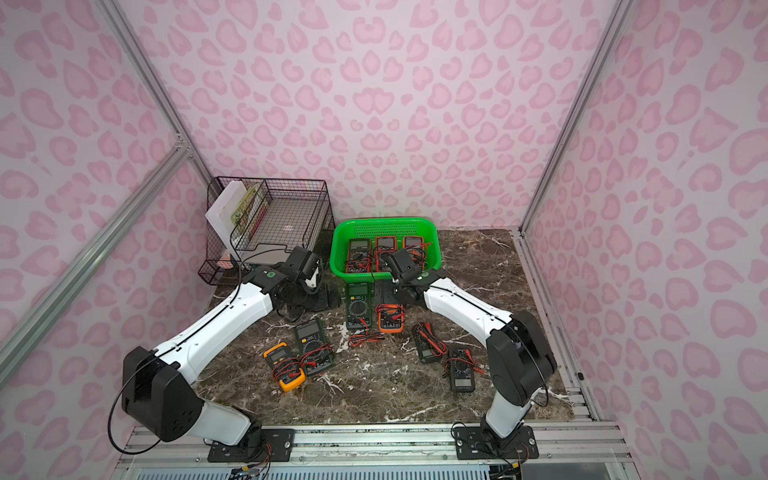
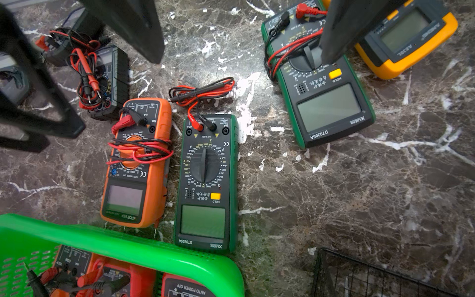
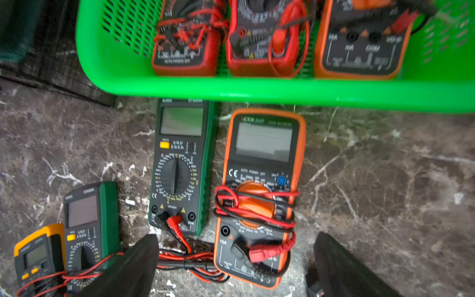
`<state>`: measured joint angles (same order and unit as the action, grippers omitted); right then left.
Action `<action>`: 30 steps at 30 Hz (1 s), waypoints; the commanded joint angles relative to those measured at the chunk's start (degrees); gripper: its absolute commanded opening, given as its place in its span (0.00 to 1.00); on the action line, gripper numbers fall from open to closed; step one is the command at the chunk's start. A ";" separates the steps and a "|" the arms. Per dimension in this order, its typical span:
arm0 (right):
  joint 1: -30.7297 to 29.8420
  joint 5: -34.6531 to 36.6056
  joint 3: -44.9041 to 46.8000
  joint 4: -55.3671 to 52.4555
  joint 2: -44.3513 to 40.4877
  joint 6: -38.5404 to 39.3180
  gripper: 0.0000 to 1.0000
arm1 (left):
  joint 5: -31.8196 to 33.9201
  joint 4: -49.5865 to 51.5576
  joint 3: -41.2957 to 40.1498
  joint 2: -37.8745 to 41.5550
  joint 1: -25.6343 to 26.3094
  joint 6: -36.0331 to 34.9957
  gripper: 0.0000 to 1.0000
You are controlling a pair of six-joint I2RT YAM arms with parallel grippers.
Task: Put the multimeter into the basket
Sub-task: Pick up the multimeter from the center of the board.
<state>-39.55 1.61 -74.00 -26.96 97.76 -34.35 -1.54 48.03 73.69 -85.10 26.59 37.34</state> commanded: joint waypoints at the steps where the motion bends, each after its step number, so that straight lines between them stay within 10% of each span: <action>1: -1.08 1.45 2.04 2.31 -0.42 -1.22 0.99 | 0.36 -1.22 -0.66 0.39 -0.05 0.89 0.99; 30: -2.35 2.64 3.99 3.76 9.48 0.60 0.99 | 0.14 -2.32 -2.09 0.76 -0.05 2.29 0.99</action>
<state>-41.91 3.05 -69.41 -22.87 106.61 -34.28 -1.43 45.93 71.57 -84.58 26.59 39.16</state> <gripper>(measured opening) 0.990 0.988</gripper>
